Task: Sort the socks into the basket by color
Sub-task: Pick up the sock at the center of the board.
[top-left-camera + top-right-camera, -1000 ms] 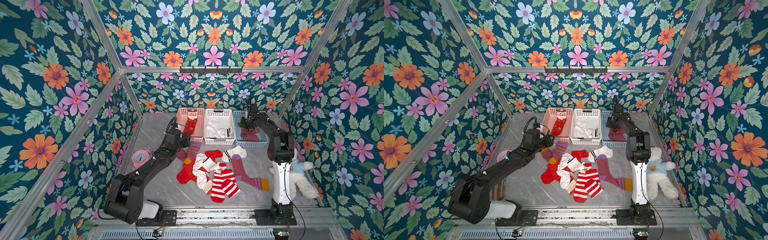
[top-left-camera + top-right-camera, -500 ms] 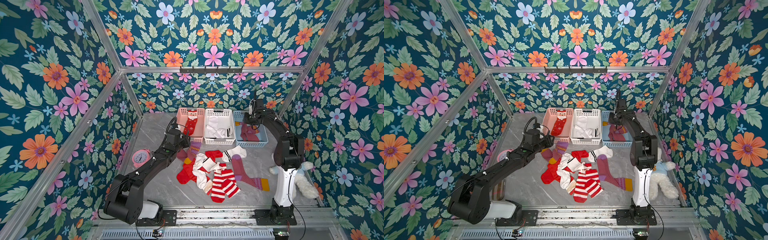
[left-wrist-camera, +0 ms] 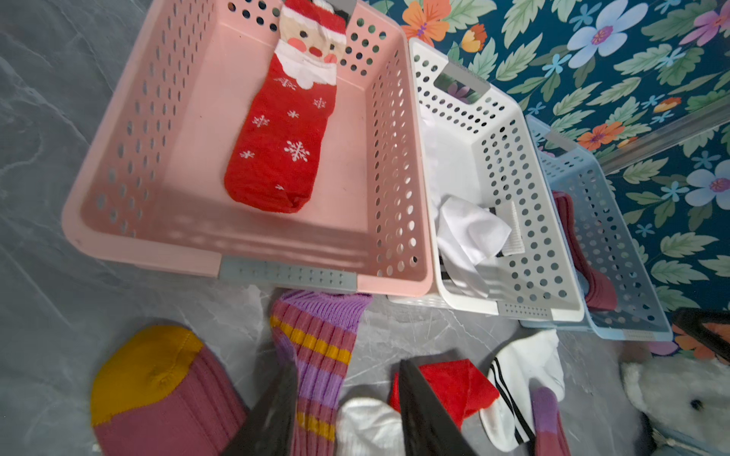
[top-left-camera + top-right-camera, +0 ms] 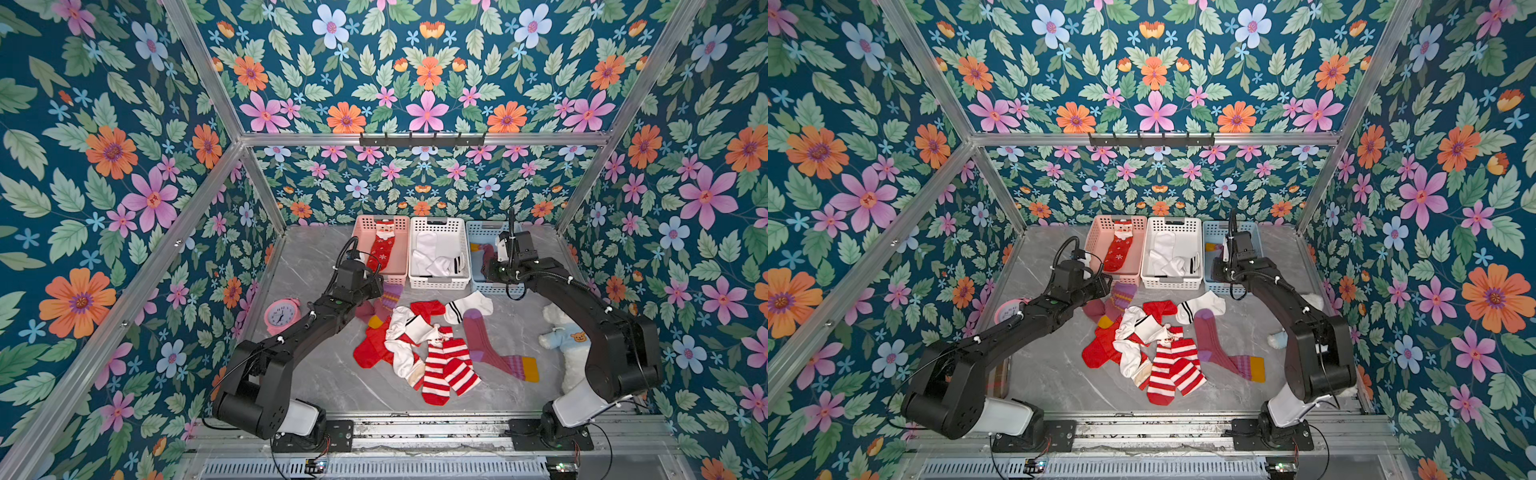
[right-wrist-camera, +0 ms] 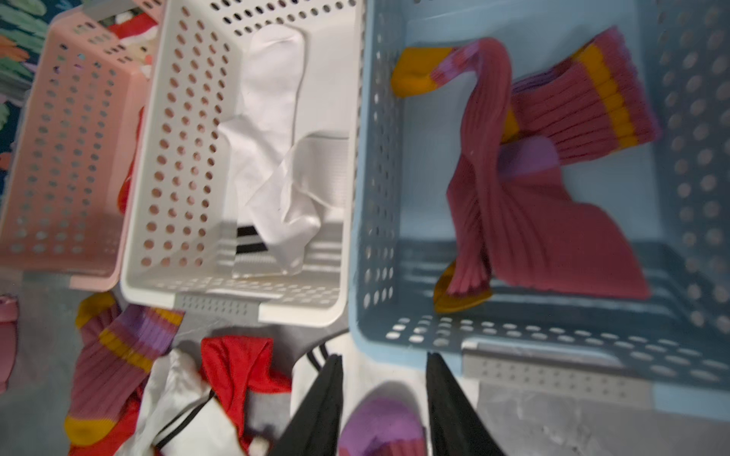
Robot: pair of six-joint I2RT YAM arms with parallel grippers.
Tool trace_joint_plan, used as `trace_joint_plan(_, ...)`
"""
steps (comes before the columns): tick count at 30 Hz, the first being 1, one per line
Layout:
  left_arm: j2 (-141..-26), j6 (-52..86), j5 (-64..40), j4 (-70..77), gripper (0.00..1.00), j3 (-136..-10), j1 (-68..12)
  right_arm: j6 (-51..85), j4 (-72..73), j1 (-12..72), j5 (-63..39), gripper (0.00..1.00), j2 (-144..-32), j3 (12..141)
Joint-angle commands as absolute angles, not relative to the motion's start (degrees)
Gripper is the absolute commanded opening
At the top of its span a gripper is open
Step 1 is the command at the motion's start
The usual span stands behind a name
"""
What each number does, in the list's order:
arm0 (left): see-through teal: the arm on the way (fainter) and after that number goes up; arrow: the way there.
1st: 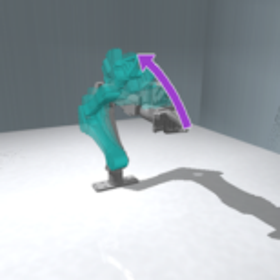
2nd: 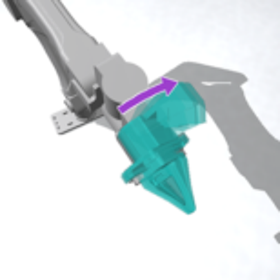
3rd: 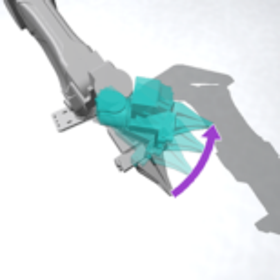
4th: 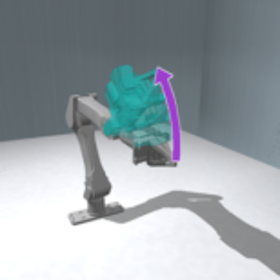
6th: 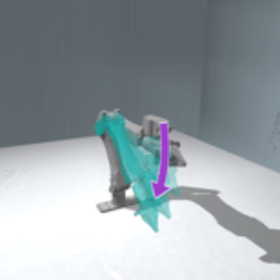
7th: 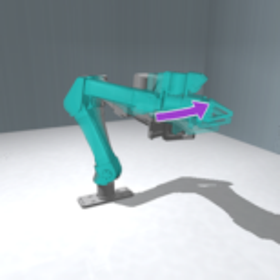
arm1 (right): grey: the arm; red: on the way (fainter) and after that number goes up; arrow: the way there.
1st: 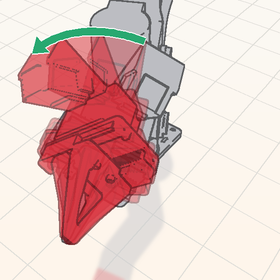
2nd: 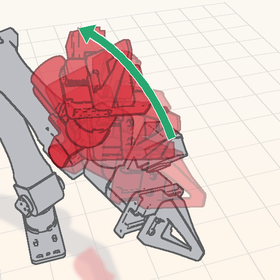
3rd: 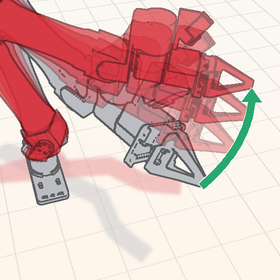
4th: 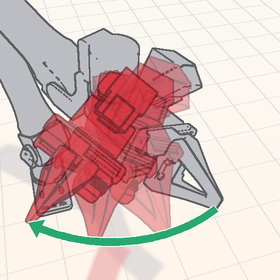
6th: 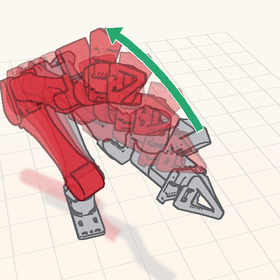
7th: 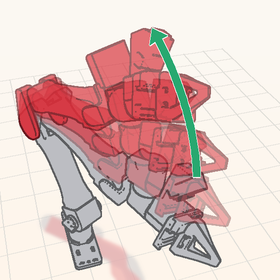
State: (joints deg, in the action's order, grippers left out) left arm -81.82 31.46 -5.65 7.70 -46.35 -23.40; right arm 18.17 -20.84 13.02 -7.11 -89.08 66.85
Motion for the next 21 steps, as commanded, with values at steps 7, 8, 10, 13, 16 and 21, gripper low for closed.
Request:
trace_joint_plan(7,-81.93,33.17,-1.41,6.15,0.44,-42.93,-26.46,23.27,-15.23,14.82,-7.87,0.39,-78.8,54.33)
trace_joint_plan(8,-81.59,33.58,-0.88,5.7,0.44,-42.39,-26.98,23.62,-15.04,14.87,-7.95,0.39,-78.18,53.57)
trace_joint_plan(10,-80.51,34.79,0.46,4.86,0.44,-41.07,-28.43,23.9,-15.01,14.86,-8.09,0.39,-77.26,52.37)
trace_joint_plan(13,-78.94,36.65,1.78,3.95,0.44,-38.86,-30.21,24.47,-14.79,14.85,-8.51,0.39,-76.82,51.36)
trace_joint_plan(16,-76.96,38.62,3.71,2.58,0.43,-36.7,-31.76,25.01,-14.33,14.88,-8.85,0.39,-76.89,50.82)
trace_joint_plan(21,-72.21,42.44,5.89,1.08,0.43,-31.97,-33.57,25.16,-14.12,14.9,-9.14,0.39,-77.0,50.52)
